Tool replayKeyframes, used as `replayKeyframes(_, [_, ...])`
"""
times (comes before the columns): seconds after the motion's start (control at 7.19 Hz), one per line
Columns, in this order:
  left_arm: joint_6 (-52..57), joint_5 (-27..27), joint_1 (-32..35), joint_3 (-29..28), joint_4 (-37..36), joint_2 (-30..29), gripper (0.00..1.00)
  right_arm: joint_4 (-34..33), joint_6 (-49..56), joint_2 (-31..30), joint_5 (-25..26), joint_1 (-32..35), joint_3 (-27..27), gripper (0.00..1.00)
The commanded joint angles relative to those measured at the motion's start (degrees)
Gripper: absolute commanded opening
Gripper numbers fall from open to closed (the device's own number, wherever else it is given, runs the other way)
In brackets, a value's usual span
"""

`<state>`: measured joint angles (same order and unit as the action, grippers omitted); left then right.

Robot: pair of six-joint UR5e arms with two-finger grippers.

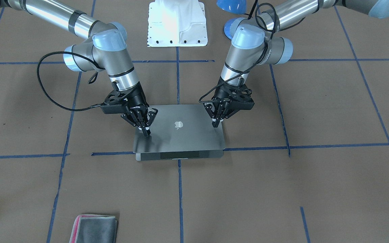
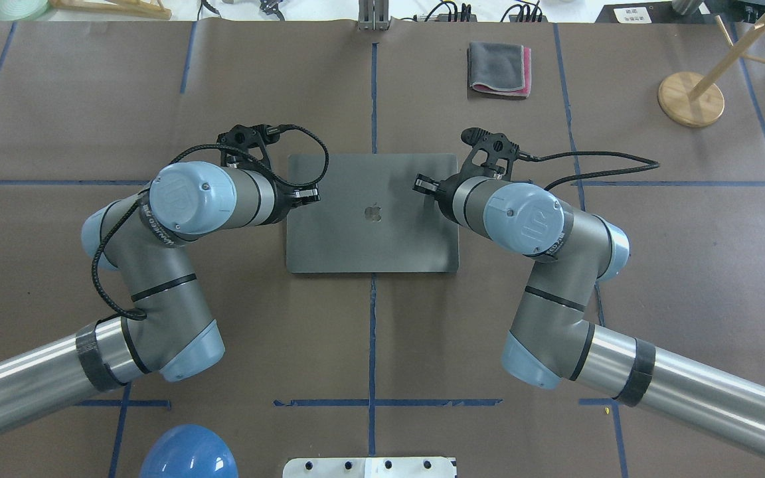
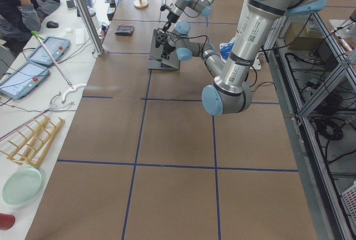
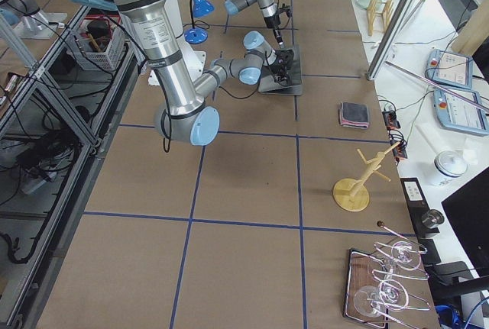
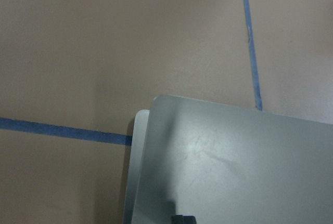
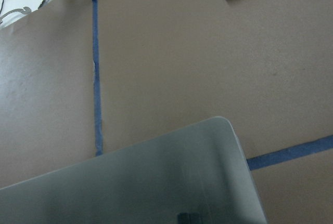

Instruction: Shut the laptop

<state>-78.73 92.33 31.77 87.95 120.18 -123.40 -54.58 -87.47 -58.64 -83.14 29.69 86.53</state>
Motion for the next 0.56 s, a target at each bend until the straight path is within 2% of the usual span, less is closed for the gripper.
replayKeyframes(0.0, [0.5,0.3,0.0,-4.9,0.1,-2.4,0.0,-0.1,0.3,1.2,-1.2,0.0,-3.2,0.09])
replayKeyframes(0.28, [2.7,1.2,0.0,-4.3,-0.2,-2.4,0.01,-0.7,0.3,1.3,-4.1,1.0,-3.0,0.24])
replayKeyframes(0.42, [2.7,3.6,0.5,-4.2,-0.4,-2.4,0.29,-2.4,0.3,1.8,-6.3,1.7,-2.5,0.51])
